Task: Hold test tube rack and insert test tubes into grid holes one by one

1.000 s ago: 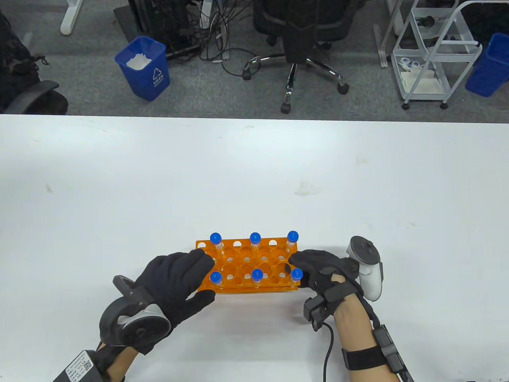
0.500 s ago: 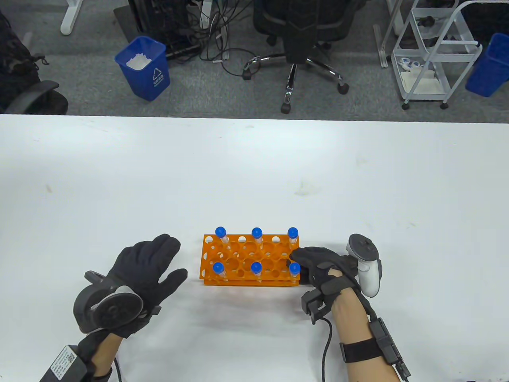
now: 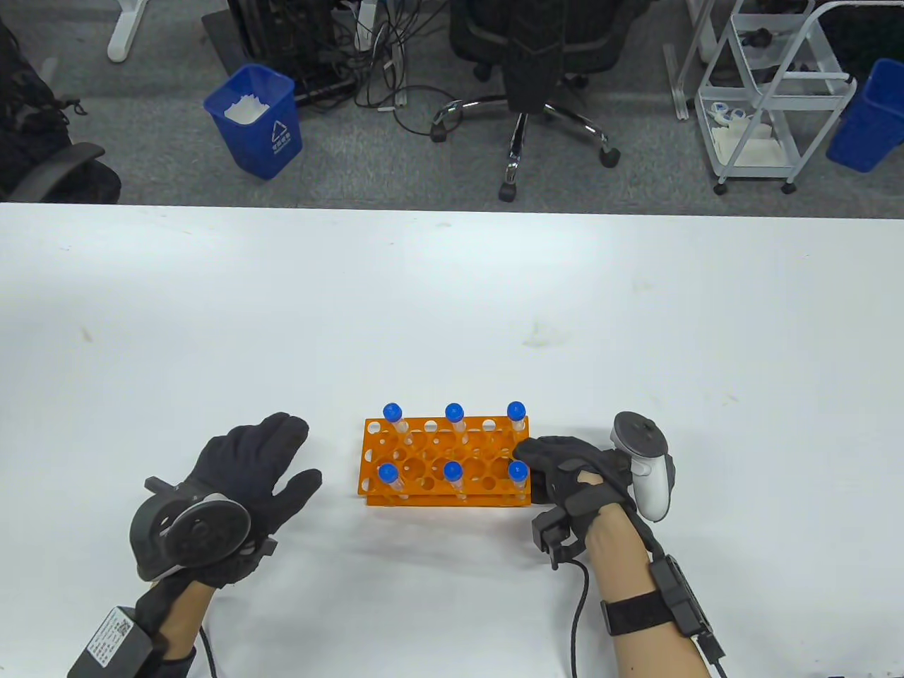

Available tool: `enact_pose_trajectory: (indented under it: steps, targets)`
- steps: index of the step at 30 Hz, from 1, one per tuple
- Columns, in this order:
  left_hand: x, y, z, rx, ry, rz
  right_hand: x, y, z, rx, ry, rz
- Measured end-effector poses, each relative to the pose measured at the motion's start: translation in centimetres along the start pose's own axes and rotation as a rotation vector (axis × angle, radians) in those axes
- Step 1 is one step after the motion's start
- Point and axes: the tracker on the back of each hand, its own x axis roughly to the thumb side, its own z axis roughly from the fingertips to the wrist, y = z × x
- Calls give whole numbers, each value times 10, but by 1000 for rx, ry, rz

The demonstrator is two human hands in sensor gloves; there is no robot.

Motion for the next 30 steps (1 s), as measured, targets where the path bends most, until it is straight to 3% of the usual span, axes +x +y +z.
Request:
enact_pose_trajectory:
  steps: [16,30]
  targets:
    - [1,-1,0,-11,5,3,5,0,3,-23,20,58]
    - [-2,-2,0,-21,22,16,16,-10,4,-71,26,249]
